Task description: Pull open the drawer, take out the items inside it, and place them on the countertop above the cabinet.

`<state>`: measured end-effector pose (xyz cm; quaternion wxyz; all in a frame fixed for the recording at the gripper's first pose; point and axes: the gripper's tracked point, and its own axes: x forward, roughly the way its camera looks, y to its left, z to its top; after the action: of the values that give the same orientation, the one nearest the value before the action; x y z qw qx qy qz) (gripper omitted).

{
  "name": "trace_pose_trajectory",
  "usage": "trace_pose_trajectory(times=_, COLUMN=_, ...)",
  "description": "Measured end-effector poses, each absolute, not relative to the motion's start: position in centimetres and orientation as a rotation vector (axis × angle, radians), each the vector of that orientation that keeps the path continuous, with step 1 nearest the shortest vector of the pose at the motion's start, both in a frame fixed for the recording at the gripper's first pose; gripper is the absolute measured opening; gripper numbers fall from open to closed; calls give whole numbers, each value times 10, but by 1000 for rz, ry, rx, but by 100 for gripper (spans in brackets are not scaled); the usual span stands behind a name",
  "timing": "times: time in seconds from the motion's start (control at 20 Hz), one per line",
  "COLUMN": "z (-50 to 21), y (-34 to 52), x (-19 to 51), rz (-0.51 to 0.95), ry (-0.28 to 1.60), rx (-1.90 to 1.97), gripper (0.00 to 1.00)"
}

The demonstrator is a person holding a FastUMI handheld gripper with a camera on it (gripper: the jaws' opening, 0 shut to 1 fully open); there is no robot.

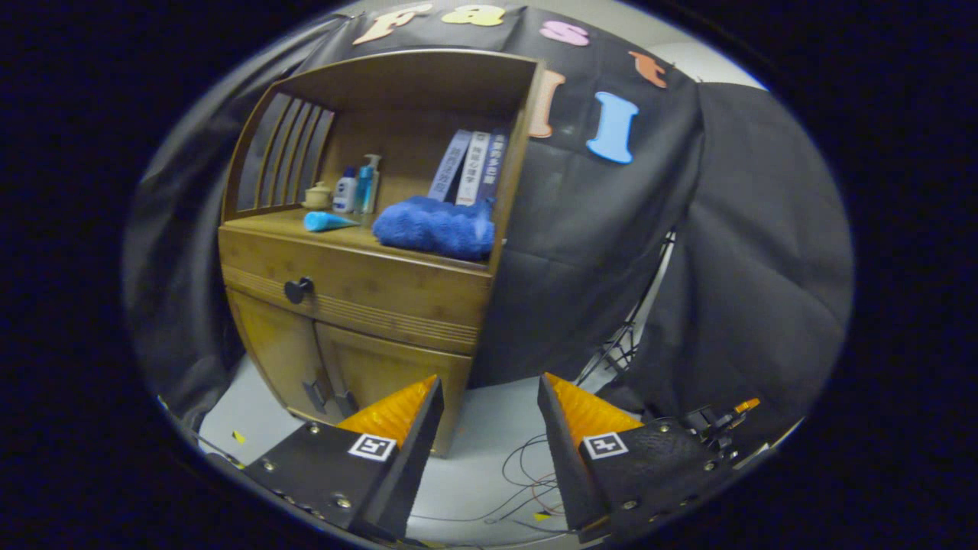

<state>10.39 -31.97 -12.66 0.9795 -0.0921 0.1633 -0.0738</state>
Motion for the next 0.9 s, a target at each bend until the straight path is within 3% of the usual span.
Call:
trace_pose_trajectory(times=0.35, z=-134, y=-343, x=110, rz=-162, ry=245, rx=-131, gripper=74)
trace_pose_trajectory(times=0.9, z=-158, y=-331, x=115, rz=-85, ry=305, rx=-113, gripper=74)
